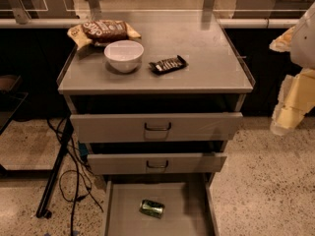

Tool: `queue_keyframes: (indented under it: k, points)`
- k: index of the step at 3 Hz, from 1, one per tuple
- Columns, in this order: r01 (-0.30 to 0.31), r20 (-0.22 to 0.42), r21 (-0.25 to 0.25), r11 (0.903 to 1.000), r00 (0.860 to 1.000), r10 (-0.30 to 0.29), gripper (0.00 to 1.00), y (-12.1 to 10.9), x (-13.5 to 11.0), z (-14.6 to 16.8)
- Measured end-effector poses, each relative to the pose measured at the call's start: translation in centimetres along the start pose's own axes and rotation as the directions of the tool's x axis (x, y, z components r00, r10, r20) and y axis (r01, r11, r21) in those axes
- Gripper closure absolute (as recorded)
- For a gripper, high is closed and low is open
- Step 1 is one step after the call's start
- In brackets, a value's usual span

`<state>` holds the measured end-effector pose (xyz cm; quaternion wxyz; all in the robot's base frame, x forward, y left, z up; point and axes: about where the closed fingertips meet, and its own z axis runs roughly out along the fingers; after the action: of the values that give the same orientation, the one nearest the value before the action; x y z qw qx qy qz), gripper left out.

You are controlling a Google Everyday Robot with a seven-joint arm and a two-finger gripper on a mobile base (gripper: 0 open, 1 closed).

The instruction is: Pick green can from bottom drawer and place on counter

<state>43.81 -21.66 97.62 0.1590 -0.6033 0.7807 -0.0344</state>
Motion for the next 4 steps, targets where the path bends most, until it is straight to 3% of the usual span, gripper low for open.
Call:
queue_keyframes:
  k: [2, 4]
  points:
    - [0.028, 0.037, 0.025, 0.9993, 0.999, -0.029, 0.00, 0.6, -0.2, 0.1]
    - [0.014, 0.156, -0.029, 0.9995, 0.988, -0.009, 0.00, 2.5, 0.9, 6.7]
